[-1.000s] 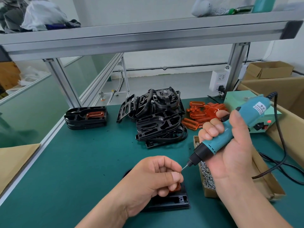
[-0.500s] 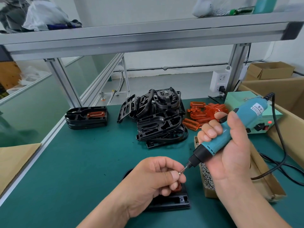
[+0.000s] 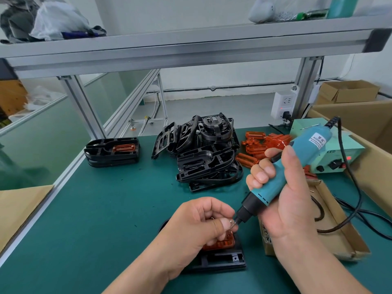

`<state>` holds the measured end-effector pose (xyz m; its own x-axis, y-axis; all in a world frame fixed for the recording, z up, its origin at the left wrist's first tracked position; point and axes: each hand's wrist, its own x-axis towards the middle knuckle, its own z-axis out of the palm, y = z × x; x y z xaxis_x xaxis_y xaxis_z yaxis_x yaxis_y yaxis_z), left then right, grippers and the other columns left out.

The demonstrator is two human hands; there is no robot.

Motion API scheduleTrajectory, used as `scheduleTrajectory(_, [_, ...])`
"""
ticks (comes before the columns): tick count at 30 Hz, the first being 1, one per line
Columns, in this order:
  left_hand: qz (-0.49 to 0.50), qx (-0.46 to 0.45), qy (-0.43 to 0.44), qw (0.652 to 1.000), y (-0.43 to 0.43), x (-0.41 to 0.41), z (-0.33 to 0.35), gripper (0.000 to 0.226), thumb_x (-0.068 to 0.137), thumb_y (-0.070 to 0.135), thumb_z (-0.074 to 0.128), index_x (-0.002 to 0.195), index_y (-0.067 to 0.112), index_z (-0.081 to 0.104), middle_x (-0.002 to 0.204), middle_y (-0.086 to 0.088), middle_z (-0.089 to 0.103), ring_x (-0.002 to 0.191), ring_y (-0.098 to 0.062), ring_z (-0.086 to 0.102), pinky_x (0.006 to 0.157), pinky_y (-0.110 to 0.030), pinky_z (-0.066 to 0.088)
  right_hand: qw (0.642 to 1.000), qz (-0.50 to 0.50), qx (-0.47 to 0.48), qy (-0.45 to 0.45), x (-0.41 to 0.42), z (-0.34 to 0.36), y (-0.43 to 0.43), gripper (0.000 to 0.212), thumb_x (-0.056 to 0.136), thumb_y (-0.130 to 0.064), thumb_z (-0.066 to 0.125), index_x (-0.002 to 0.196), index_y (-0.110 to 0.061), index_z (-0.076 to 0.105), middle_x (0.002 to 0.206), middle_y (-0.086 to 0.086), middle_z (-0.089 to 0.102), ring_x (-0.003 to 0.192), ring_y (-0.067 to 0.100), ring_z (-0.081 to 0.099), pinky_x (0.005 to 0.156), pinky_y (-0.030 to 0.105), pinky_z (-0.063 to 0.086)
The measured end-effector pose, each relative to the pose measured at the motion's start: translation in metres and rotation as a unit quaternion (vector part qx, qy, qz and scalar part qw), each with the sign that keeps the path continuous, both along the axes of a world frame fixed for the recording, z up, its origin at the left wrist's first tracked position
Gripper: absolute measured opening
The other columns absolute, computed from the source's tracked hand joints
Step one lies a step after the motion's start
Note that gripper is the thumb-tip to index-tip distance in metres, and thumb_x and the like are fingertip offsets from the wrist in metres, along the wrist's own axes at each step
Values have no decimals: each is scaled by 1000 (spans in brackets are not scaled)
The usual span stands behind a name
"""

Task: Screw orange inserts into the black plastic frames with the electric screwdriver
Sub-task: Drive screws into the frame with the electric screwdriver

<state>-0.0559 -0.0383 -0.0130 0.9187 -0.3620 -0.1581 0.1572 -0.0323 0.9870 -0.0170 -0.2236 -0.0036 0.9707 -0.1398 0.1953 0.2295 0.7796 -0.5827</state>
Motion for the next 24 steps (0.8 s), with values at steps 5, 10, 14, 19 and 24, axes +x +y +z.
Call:
scheduleTrajectory(5, [-5,8,-1,1000,2,0,1,15,94,3,69,106,11,73,95,-10,79,72,-14,58,60,-21,45,1000,-15,15,1,0,2,-5,25,105,-42,61,97,-18,64,71,-6,45,61,9,47,58,22,47])
scheduleTrajectory(10, [-15,15,-10,1000,2,-2,1,17,95,3,68,104,15,75,98,-11,80,73,-16,59,62,-22,47,999,-41,26,2,3,6,-11,25,106,-41,59,96,-18,61,71,-7,44,61,8,45,59,21,45])
scheduleTrajectory(14, [-17,15,-11,1000,2,-2,1,18,95,3,68,103,17,75,99,-11,80,73,-15,59,62,-22,47,999,-38,28,2,2,5,-10,24,106,-40,59,95,-18,62,70,-7,44,61,8,45,58,21,45])
scheduleTrajectory(19, [-19,13,-11,1000,1,-3,2,19,92,4,68,100,20,76,98,-10,80,73,-16,59,61,-21,47,999,-29,20,2,2,3,-8,24,106,-41,59,96,-19,62,70,-7,45,60,8,46,59,21,46])
scheduleTrajectory(24, [-16,22,-15,1000,1,-3,3,20,90,8,70,97,26,77,98,-8,80,74,-15,60,62,-22,47,1000,-25,9,2,5,1,-9,24,104,-43,62,97,-19,63,71,-7,46,61,8,46,59,22,47])
